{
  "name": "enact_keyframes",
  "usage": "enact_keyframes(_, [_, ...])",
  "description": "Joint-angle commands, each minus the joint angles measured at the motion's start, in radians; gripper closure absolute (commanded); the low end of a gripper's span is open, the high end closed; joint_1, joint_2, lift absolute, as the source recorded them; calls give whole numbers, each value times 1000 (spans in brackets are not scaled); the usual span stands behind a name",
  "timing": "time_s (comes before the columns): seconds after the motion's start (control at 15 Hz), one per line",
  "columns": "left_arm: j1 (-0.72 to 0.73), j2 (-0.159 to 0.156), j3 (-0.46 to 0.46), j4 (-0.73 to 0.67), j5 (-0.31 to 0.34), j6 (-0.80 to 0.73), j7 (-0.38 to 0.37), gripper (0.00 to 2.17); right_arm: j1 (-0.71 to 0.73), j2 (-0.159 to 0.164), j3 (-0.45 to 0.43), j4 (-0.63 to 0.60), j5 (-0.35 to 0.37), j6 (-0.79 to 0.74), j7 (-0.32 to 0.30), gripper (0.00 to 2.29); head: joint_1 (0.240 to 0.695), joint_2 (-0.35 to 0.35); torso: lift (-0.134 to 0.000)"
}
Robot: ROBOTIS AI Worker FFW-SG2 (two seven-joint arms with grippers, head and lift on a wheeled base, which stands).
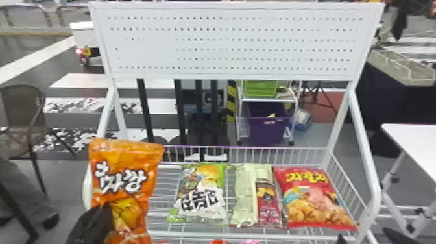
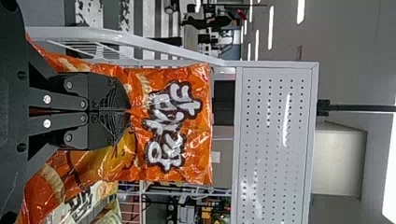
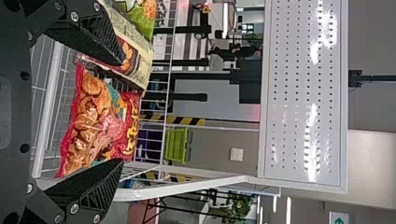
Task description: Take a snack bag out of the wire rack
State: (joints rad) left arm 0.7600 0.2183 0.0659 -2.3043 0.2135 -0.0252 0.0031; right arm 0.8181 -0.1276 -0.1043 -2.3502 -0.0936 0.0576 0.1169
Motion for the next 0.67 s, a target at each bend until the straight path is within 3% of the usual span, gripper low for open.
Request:
enact_keyframes(0.0, [-1, 0, 0, 0, 0, 0, 0, 2057, 0, 0, 0, 0, 0, 0, 1, 174, 499, 0, 0])
enact_keyframes(0.6, [-11, -2, 0, 9, -2, 0, 0, 2057, -43, -6, 23, 51, -9, 3, 0, 174, 499, 0, 0])
